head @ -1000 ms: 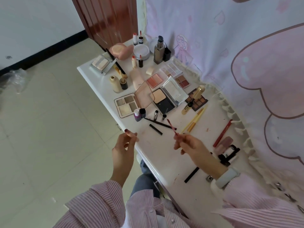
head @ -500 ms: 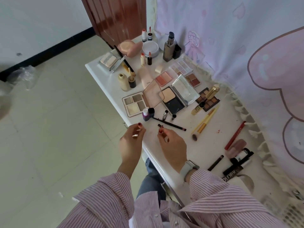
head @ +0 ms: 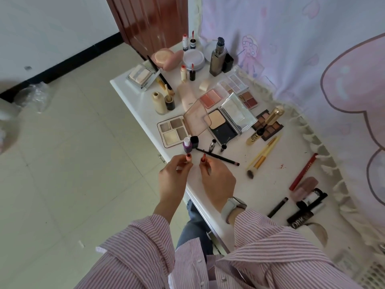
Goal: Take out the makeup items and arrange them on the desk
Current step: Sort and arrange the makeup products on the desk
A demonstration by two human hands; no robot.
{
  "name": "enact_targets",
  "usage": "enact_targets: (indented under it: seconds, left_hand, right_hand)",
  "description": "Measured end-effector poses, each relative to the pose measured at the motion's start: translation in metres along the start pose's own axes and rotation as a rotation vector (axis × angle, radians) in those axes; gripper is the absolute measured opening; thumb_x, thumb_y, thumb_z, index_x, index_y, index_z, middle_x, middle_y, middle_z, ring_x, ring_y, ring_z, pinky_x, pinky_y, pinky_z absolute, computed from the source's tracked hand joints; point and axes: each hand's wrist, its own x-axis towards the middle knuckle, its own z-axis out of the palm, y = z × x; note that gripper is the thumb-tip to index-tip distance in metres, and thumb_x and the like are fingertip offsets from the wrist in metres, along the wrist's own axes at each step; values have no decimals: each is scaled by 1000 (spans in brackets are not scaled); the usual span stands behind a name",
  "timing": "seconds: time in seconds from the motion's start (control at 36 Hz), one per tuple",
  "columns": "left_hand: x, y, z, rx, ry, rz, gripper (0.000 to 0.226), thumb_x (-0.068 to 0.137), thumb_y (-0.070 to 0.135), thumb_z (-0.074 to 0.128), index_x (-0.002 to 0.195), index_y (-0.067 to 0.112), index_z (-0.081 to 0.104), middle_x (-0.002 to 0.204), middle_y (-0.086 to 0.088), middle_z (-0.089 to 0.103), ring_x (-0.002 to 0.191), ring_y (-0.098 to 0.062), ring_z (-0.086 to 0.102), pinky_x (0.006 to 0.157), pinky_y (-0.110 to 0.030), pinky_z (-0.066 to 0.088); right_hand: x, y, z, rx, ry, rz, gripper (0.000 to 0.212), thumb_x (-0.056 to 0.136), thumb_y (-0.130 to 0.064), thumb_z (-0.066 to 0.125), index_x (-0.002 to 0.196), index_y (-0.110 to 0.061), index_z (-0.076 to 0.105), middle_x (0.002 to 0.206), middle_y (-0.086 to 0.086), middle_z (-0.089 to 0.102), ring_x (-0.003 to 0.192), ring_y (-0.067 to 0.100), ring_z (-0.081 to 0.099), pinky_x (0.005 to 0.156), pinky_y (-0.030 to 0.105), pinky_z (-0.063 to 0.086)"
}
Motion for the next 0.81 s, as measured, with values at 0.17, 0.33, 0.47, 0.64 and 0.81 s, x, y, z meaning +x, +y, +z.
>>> enact_targets:
  seconds: [0.17, 0.33, 0.47, 0.64, 0.81]
  left_hand:
    - [0, -7, 4, 71, 7, 20, 17, 84, 19, 68, 100, 13, 68, 83, -5, 67, 72, -19, 62, 68, -31, 52]
    - [-5, -5, 5, 112, 24, 62, 22, 82, 15, 69, 103, 10, 66, 82, 3, 58, 78, -19, 57, 71, -33, 49]
    - [-13, -8, 5, 116, 47, 52, 35, 81, 14, 70, 114, 10, 60, 104, -3, 60, 93, -19, 56, 78, -31, 46]
    - [-42, -10, 11, 206, 143, 189, 32, 81, 13, 64, 111, 5, 58, 105, -11, 58, 98, -25, 54, 85, -39, 47]
    - [-70, 2, 36, 269, -21, 406, 24, 84, 24, 51, 105, 14, 59, 104, -2, 61, 100, -14, 49, 89, -26, 35]
  right_hand:
    - [-1, 2, 3, -27, 30, 4, 11, 84, -21, 64, 87, -12, 69, 78, 2, 67, 71, 22, 64, 54, 22, 37]
    - [-3, 4, 2, -23, 0, 25, 21, 90, -28, 58, 93, -10, 67, 82, 5, 66, 76, 23, 61, 58, 22, 35]
    - [-6, 4, -6, 33, -93, 62, 27, 91, -26, 54, 111, -10, 63, 96, 6, 64, 87, 22, 59, 67, 31, 45]
    - [-24, 20, -46, 73, 19, -91, 23, 88, -22, 50, 100, -9, 64, 86, 1, 65, 69, 9, 57, 59, 12, 43]
    - [-9, 76, -103, -251, 156, -35, 29, 85, -25, 43, 94, -8, 64, 87, 8, 61, 82, 24, 52, 75, 28, 34]
